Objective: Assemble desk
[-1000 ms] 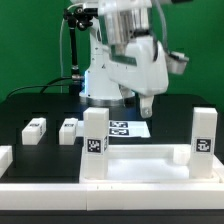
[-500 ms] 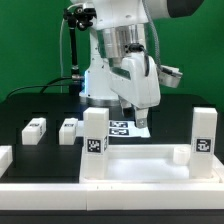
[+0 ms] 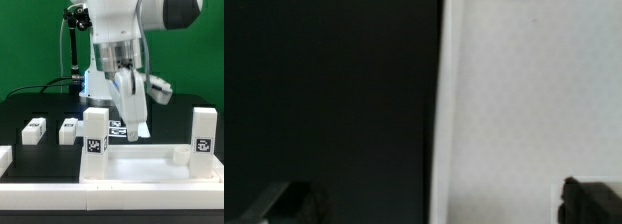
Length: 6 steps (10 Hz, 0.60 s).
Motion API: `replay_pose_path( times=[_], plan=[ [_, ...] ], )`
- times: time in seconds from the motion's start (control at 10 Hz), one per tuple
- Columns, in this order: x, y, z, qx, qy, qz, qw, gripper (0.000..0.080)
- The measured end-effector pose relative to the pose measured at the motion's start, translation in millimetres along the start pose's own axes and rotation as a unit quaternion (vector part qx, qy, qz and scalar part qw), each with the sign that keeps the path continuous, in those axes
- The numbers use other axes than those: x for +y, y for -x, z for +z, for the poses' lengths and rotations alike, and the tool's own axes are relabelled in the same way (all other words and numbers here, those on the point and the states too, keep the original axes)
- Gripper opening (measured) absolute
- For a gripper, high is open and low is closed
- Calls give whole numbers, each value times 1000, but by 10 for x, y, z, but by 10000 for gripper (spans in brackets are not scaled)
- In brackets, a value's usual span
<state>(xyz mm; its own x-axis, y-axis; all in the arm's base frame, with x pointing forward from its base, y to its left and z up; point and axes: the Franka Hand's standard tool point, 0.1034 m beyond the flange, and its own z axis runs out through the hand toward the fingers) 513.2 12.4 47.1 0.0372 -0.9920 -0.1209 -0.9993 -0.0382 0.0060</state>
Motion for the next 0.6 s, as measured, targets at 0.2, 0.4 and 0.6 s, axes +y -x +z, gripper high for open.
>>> replay_pose_path(
  times=[0.2, 0.4, 0.6],
  plan=[
    [-49, 29, 176, 7, 10, 10, 1000, 649],
    [-73, 216, 327, 14, 16, 15, 1000, 649],
    [-73, 310, 436, 18, 22, 8, 1000, 649]
  ],
)
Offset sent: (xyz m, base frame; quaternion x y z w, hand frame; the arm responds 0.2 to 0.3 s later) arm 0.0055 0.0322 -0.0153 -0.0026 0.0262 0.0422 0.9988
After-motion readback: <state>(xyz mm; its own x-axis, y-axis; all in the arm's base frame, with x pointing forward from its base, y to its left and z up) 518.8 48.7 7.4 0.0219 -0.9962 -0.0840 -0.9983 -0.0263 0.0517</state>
